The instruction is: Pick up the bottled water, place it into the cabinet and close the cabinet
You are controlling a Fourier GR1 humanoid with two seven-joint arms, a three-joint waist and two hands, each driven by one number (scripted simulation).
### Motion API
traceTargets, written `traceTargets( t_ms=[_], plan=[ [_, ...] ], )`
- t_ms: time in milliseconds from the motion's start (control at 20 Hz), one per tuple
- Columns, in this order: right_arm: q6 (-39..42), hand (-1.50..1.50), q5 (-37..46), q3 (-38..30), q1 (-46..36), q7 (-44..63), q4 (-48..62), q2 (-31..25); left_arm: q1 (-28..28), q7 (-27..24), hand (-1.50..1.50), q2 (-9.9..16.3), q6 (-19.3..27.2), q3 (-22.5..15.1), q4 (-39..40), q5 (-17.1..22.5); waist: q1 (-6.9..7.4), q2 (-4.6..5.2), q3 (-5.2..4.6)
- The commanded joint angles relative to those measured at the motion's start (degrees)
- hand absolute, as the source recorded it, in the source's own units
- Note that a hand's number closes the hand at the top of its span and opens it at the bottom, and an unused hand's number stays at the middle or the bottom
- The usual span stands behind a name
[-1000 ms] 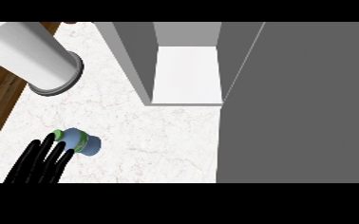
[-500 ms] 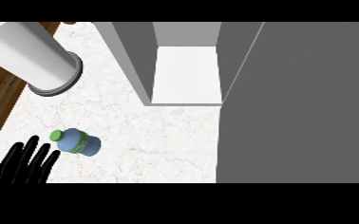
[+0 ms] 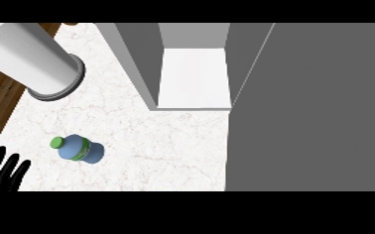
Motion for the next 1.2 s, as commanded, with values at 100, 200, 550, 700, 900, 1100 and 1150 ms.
traceTargets(
  t_ms=[100,200,550,700,900,1100,1150],
  plan=[
    [1.57,-1.50,-12.07,-4.95,4.38,2.64,-9.62,-0.95,-0.63,-2.51,-1.50,1.27,-3.53,6.76,3.14,6.79,-0.41,0.21,0.00],
    [1.80,-1.50,-12.00,-3.38,7.56,2.26,-12.15,0.46,-1.26,-3.76,-1.50,0.36,-3.41,7.09,5.23,6.78,-1.01,0.09,-0.02],
    [2.96,-1.50,-13.10,-4.15,6.82,1.36,-9.72,0.22,-7.74,-9.55,-1.50,2.26,-6.52,7.88,16.12,0.54,-0.94,0.40,-0.03],
    [6.48,-1.50,-14.28,-5.62,9.81,-1.49,-9.60,-0.44,-11.88,-8.17,-1.50,4.55,-7.17,10.83,21.99,3.72,-1.68,0.34,-0.02],
    [6.56,-1.50,-12.53,-5.06,7.19,-3.42,-4.65,0.53,-13.36,-15.49,-1.50,5.19,-10.96,12.64,31.33,1.88,-0.77,0.43,-0.02],
    [6.44,-1.50,-12.75,-3.01,10.93,-1.49,-11.43,0.75,-19.77,-17.27,-1.50,4.57,-7.20,12.63,39.54,-2.75,-1.88,0.43,-0.09],
    [6.91,-1.50,-13.49,-3.75,12.08,-1.89,-10.77,0.78,-19.92,-17.07,-1.50,4.86,-6.56,13.41,38.95,-2.97,-1.46,0.39,-0.03]
  ],
)
